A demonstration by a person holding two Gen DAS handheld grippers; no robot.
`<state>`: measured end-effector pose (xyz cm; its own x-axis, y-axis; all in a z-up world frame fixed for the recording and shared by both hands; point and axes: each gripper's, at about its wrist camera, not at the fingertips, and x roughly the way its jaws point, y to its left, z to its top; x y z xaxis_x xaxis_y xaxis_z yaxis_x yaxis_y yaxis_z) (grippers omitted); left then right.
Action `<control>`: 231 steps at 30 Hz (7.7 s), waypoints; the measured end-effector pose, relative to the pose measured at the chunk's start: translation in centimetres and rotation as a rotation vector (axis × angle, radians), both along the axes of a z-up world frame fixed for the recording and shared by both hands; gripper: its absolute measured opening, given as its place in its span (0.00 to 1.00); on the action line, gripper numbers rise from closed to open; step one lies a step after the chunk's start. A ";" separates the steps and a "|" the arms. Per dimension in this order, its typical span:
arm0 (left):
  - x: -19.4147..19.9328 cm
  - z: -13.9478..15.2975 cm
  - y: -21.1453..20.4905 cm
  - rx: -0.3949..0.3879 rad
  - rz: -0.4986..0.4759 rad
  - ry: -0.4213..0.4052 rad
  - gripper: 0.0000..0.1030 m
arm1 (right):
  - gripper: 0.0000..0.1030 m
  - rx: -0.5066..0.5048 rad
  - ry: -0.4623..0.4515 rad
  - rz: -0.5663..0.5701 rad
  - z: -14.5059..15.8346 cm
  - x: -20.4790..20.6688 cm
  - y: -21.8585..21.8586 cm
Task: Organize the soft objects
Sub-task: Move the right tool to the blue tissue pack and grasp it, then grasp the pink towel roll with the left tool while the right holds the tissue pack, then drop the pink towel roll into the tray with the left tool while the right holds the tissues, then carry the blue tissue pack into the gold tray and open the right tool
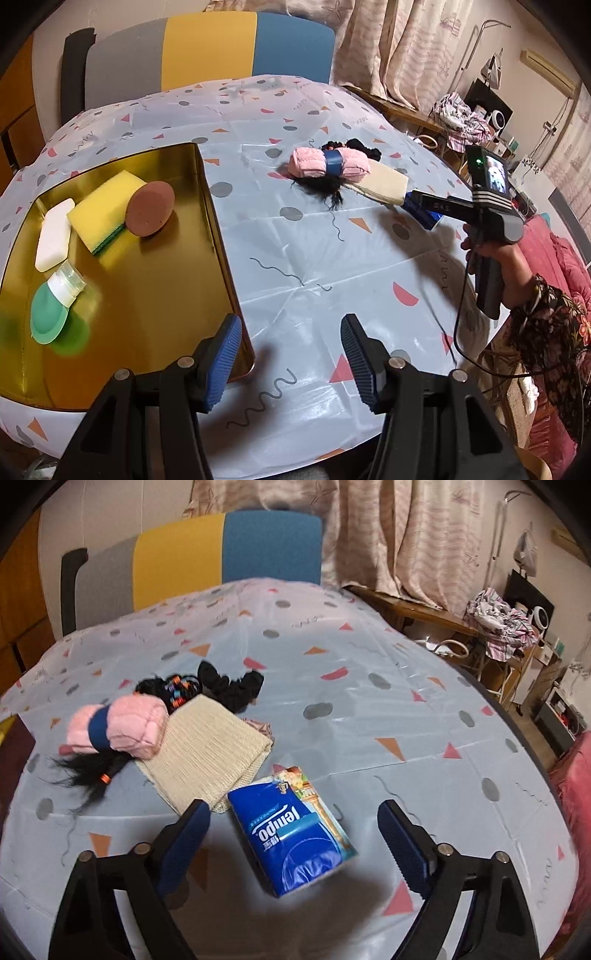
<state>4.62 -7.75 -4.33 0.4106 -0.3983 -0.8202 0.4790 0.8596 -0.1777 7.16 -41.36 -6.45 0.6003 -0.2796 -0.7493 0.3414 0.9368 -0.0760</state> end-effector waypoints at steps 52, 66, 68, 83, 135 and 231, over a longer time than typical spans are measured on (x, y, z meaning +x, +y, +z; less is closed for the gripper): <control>18.5 -3.2 -21.3 0.335 -0.236 -0.094 0.63 | 0.61 0.018 -0.103 -0.055 -1.7 -3.2 1.1; 19.1 -5.2 -23.0 0.395 -0.283 -0.127 0.48 | 0.62 0.028 -0.109 -0.059 -1.8 -3.3 0.9; 19.0 -4.8 -22.6 0.353 -0.269 -0.103 0.47 | 0.62 0.027 -0.109 -0.060 -1.8 -3.3 0.9; 14.1 0.5 -16.4 0.115 -0.195 -0.097 0.29 | 0.62 0.004 -0.095 -0.071 -2.0 -3.0 1.0; 3.8 3.3 0.4 -0.153 0.016 -0.050 0.34 | 0.62 -0.074 -0.047 -0.084 -2.4 -2.6 1.8; 0.7 0.8 15.3 -0.108 0.459 -0.097 0.45 | 0.73 0.195 -0.183 0.491 7.1 0.2 27.5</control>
<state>5.34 7.51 -3.55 0.6368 -0.2384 -0.7332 0.0727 0.9653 -0.2507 7.38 -13.91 0.64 0.7500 0.1987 -0.6308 -0.1469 0.9800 0.1341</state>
